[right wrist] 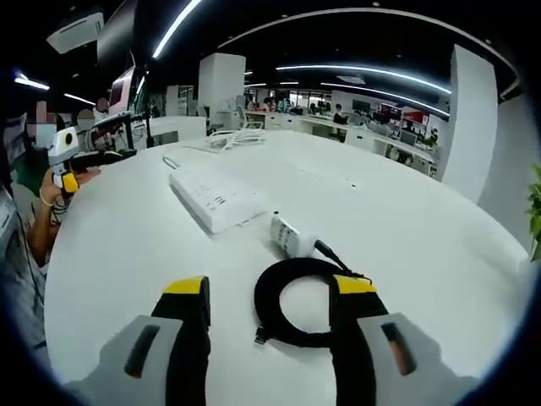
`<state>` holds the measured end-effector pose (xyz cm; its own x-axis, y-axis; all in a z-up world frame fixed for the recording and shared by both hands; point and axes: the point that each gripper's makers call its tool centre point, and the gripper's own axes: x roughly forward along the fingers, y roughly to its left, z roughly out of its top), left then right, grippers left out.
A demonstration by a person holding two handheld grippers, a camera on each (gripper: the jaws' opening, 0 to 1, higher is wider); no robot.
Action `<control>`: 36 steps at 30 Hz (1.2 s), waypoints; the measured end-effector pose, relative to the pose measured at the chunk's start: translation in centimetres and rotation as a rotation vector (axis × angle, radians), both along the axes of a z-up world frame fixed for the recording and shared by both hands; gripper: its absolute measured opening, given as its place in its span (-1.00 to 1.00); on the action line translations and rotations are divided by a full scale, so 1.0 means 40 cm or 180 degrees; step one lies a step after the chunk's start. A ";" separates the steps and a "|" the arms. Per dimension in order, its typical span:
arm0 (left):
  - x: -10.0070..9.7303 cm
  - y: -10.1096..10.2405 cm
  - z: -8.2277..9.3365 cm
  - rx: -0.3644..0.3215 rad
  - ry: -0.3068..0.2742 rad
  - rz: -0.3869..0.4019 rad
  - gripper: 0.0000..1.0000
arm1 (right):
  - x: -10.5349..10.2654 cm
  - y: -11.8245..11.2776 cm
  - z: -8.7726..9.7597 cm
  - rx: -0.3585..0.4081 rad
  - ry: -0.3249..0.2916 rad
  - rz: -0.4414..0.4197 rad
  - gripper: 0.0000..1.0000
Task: Straighten the power strip on the desk, plug the charger into it
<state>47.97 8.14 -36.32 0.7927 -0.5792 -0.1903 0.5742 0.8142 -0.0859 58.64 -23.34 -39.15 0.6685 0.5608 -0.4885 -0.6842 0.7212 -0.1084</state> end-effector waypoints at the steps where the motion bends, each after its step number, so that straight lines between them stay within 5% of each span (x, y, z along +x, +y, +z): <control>1: 0.000 0.000 0.000 0.0012 -0.0004 -0.0004 0.87 | 0.001 -0.001 -0.001 -0.0004 0.0013 0.0002 0.08; 29: -0.003 0.003 -0.004 0.0012 0.0016 -0.0008 0.86 | -0.019 -0.003 -0.046 -0.0504 0.0498 0.0256 0.06; 36: -0.004 0.002 -0.005 0.0021 0.0015 -0.0014 0.86 | -0.021 -0.012 -0.047 -0.0472 0.0594 0.0250 0.01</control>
